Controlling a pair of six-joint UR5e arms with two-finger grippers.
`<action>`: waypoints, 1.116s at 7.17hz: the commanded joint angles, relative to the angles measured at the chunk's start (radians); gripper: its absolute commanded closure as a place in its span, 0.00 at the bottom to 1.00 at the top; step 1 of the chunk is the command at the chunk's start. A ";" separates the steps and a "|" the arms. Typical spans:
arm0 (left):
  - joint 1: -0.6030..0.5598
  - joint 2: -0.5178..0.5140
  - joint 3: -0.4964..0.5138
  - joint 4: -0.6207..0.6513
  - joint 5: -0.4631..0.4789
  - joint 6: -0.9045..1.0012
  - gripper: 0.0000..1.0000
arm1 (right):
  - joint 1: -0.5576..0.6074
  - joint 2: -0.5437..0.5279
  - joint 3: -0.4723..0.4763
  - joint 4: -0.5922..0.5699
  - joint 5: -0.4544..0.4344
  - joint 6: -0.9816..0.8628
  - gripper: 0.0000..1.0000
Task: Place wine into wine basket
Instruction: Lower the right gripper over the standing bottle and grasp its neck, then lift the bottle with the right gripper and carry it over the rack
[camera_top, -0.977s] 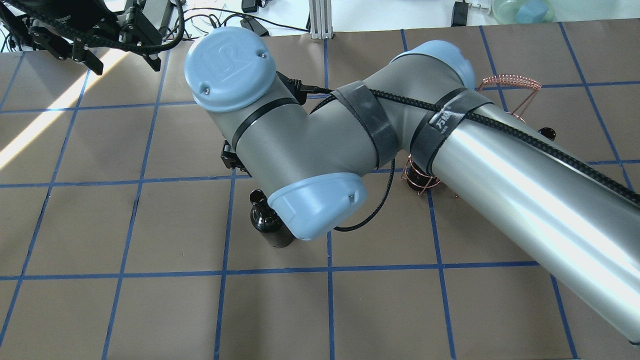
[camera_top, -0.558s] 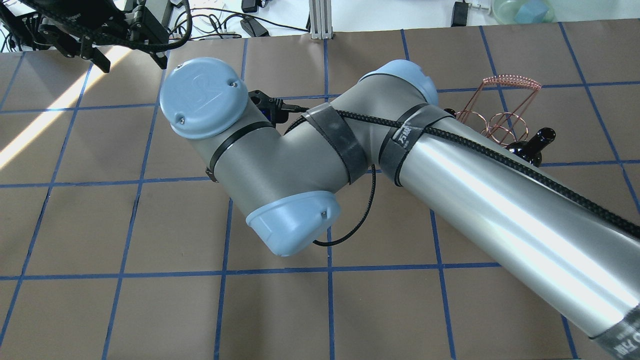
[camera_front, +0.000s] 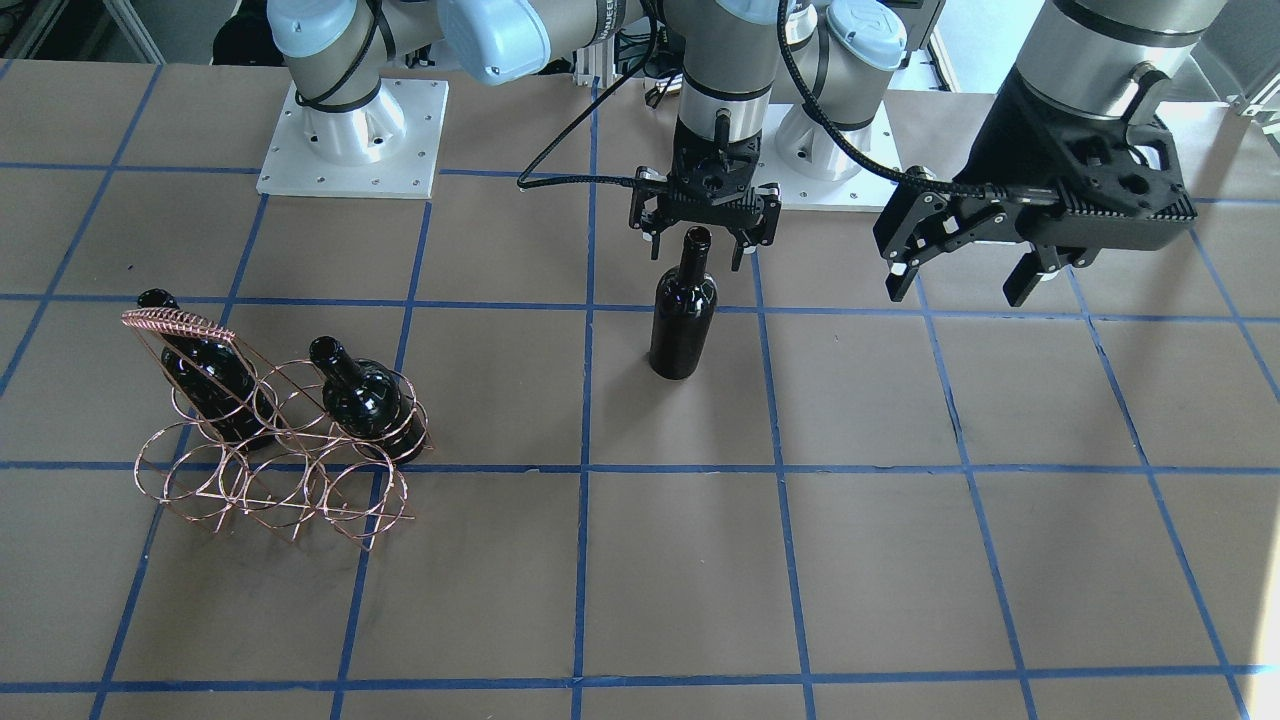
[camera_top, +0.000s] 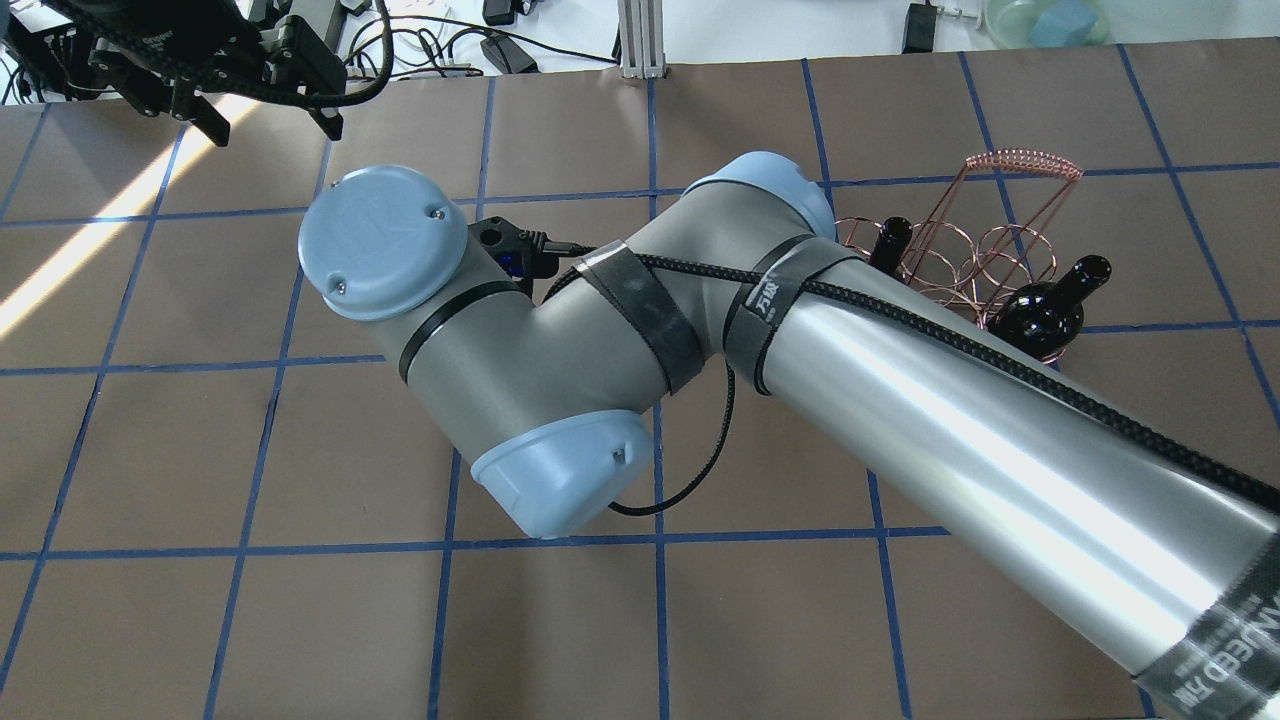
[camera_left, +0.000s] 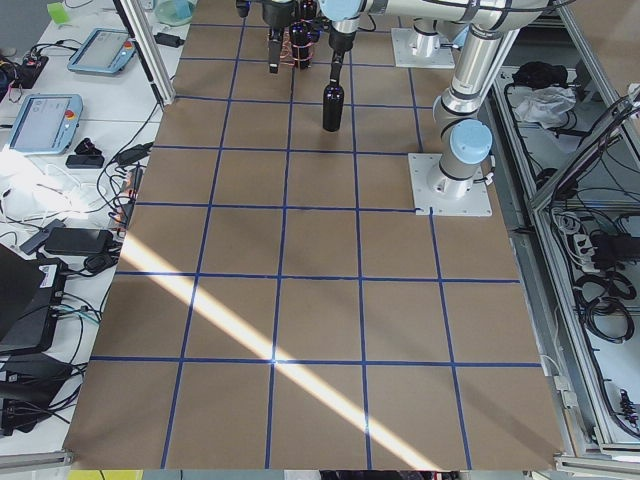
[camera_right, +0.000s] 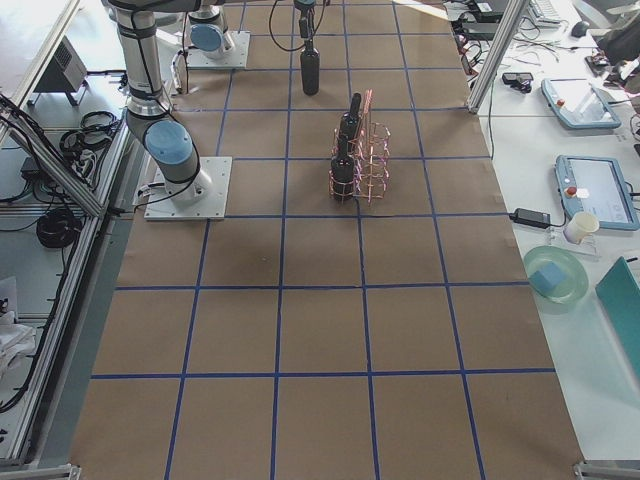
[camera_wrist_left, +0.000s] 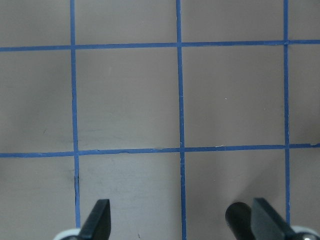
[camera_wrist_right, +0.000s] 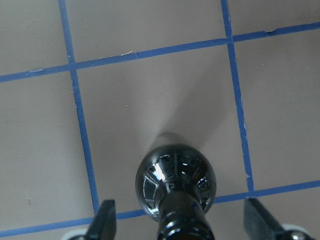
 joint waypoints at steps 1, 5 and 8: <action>-0.001 0.002 0.000 0.000 0.000 0.003 0.00 | 0.001 0.000 0.001 0.003 0.001 -0.003 0.45; -0.001 0.011 0.000 -0.008 0.003 0.003 0.00 | -0.002 -0.010 -0.005 0.008 0.013 -0.020 0.90; 0.003 0.022 -0.001 -0.015 0.006 0.003 0.00 | -0.102 -0.130 -0.009 0.145 0.012 -0.120 0.98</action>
